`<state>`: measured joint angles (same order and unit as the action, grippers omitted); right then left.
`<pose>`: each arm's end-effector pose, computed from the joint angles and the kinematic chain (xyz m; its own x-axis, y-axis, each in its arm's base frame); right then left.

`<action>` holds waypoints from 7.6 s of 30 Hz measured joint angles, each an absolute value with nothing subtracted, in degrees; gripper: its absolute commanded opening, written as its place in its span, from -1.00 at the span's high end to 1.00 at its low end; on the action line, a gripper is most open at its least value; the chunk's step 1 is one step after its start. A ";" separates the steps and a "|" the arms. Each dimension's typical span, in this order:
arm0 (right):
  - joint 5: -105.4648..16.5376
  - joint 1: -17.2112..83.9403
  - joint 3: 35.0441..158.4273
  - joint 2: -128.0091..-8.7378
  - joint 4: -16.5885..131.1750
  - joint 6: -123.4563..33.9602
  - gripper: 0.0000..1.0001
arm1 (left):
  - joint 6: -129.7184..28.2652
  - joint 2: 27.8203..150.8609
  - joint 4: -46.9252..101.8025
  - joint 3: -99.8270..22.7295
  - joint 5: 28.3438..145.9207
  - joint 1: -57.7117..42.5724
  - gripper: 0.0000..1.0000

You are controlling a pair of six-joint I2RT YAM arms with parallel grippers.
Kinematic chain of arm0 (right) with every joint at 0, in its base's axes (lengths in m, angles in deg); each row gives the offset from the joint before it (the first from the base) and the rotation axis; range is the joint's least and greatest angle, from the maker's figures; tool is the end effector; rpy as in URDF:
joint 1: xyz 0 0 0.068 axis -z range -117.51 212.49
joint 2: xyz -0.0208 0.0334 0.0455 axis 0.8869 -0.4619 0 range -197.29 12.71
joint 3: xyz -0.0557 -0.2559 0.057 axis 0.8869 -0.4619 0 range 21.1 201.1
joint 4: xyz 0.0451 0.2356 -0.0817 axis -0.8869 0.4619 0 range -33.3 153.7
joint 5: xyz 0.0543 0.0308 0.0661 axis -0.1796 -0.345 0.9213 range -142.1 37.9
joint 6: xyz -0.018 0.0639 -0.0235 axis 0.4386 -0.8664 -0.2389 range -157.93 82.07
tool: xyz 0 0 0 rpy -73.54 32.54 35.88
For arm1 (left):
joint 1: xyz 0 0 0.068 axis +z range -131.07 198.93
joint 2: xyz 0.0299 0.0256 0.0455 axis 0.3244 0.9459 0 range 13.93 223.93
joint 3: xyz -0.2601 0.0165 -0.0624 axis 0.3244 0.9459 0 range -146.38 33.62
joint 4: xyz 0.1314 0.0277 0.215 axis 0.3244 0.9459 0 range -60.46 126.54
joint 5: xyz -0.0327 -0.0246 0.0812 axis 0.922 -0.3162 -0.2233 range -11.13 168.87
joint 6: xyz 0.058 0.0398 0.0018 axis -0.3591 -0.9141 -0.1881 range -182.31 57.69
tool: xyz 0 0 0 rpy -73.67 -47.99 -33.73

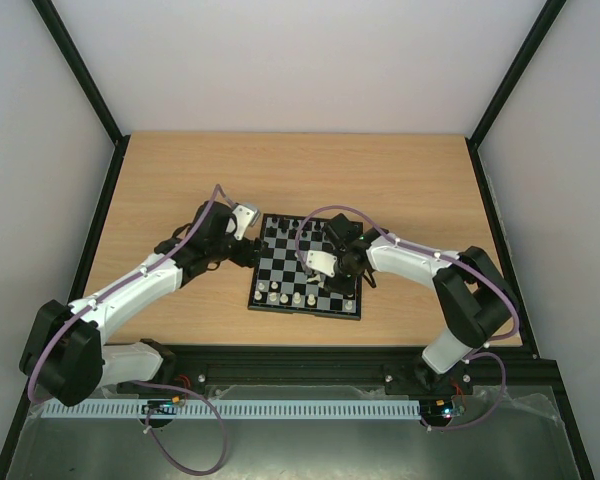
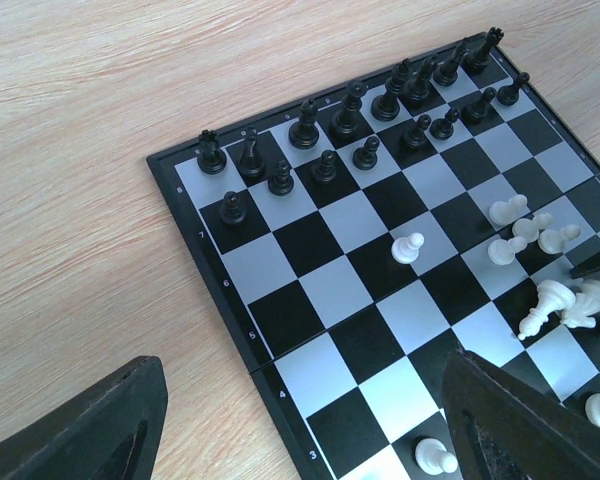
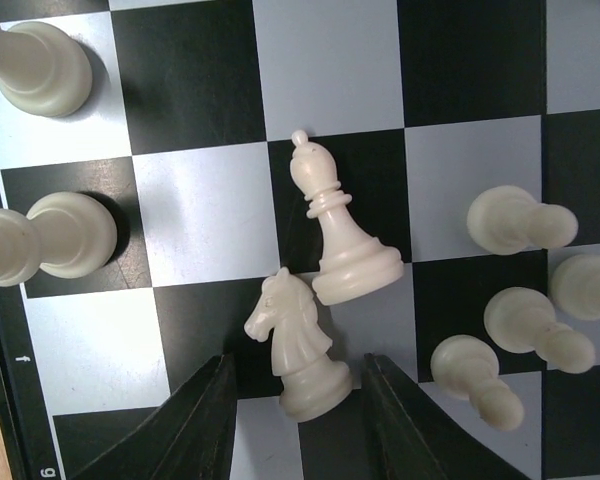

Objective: Set up the chess pieces on the board

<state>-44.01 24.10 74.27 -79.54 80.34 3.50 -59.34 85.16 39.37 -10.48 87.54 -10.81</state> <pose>0.2392 0.1998 0.1534 -0.0819 -0.9008 -0.4264 -0.9599 0.1864 -0.2094 0.2380 -0.1459 0.2256 -0.5521 0.2566 -0.7933 0.5672 0.8130 -0.1318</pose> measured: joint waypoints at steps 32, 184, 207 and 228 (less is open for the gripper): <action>-37.54 25.67 72.26 -63.15 81.23 -8.74 0.77 | -40.31 85.24 30.91 -10.61 101.61 -10.46 -0.32; -37.23 49.04 68.17 -57.05 72.86 -30.43 -0.05 | -55.13 109.04 53.09 -37.91 72.89 -31.90 0.21; -25.10 40.93 69.33 -54.91 79.72 -8.15 0.35 | -51.85 98.01 49.99 -24.99 89.48 -16.71 -0.05; -40.68 26.00 80.00 -78.88 83.72 8.20 0.31 | -48.96 81.66 38.27 -10.59 102.47 3.44 -0.19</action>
<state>-40.68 26.00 80.00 -78.88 83.72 8.20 -48.96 81.66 38.27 -10.59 102.47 3.44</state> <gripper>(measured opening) 0.333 0.591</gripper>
